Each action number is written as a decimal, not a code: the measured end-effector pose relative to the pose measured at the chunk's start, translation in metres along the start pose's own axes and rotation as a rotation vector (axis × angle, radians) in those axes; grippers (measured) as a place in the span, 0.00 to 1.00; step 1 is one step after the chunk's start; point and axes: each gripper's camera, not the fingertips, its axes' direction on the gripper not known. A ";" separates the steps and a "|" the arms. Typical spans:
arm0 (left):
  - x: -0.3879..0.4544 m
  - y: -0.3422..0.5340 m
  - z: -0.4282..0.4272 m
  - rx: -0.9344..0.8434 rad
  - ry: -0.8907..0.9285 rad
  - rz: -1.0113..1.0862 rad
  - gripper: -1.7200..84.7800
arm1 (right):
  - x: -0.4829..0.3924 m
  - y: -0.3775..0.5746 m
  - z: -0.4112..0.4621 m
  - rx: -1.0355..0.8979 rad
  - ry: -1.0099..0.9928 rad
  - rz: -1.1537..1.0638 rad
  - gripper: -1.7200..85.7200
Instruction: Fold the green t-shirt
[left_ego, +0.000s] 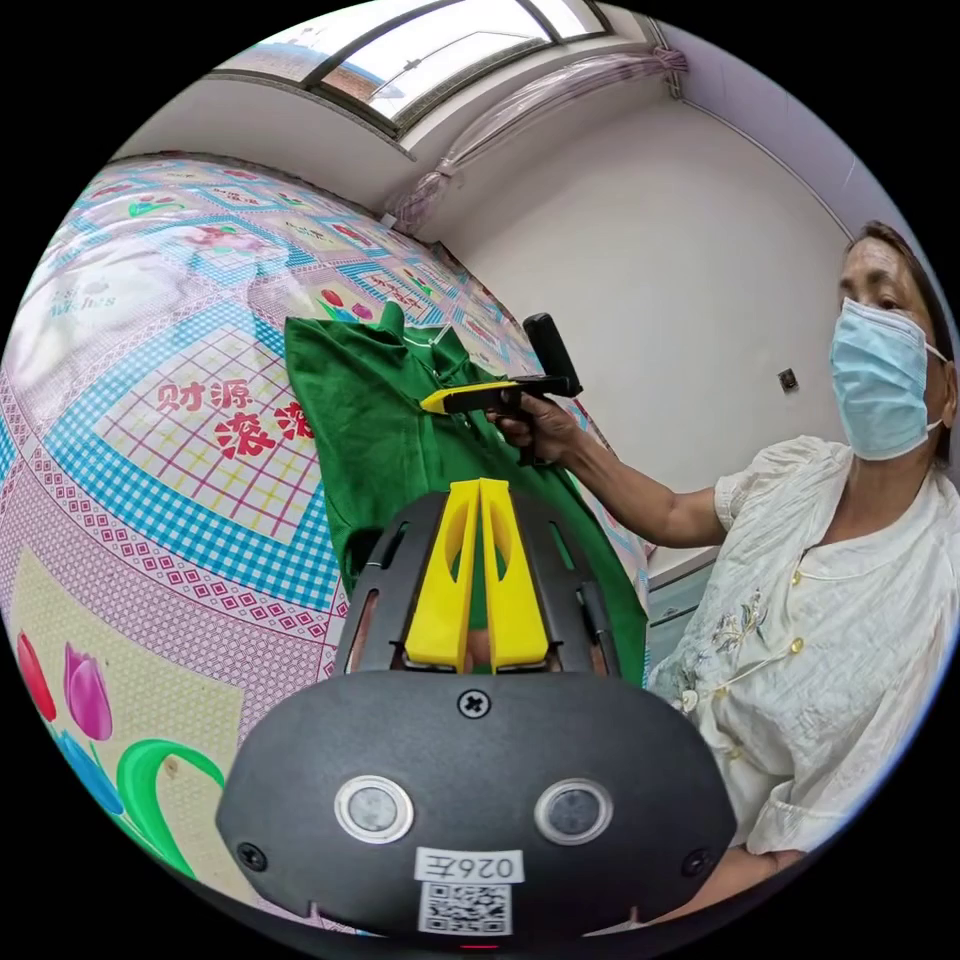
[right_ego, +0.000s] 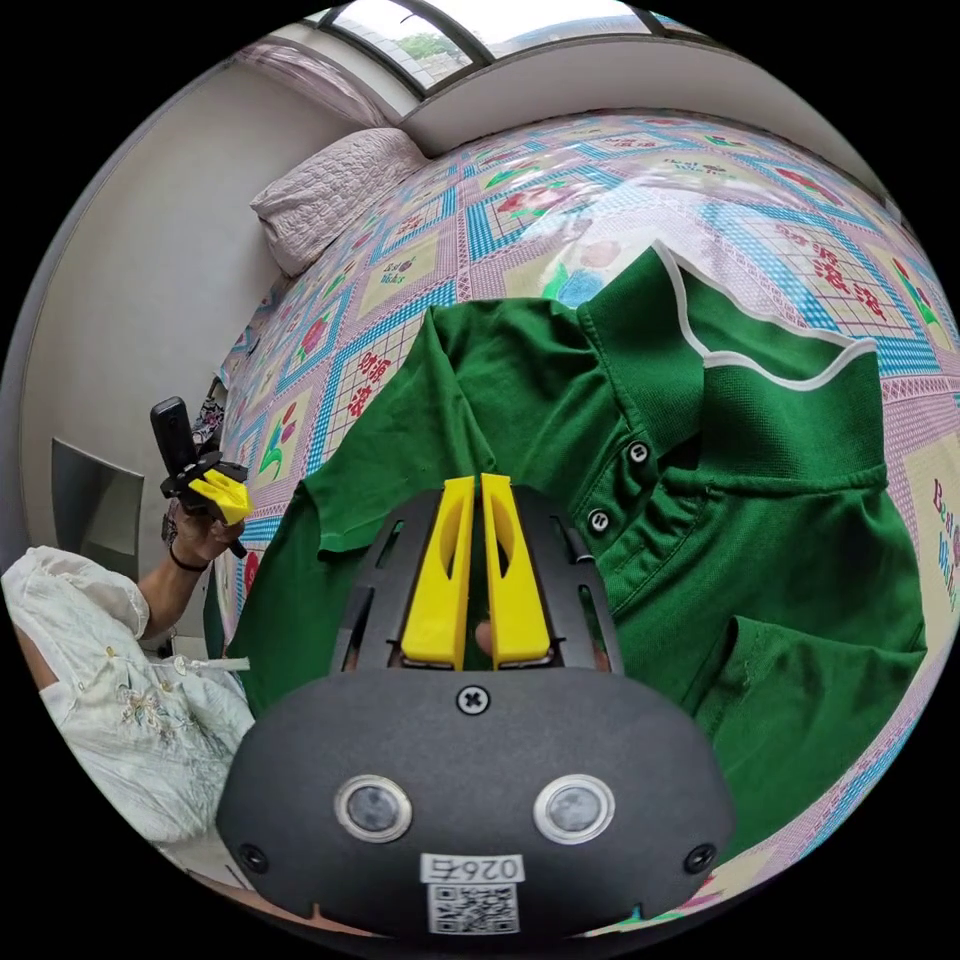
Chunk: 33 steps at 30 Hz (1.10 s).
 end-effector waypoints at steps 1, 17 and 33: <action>-0.001 -0.001 -0.002 0.021 0.016 -0.001 0.01 | -0.007 0.002 -0.005 0.009 0.007 -0.007 0.01; 0.008 -0.009 -0.034 0.249 -0.176 -0.015 0.01 | -0.113 0.084 -0.137 0.397 0.178 0.036 0.01; 0.210 0.144 -0.122 0.071 -0.468 0.115 0.01 | -0.330 0.481 -0.332 0.810 0.391 0.256 0.01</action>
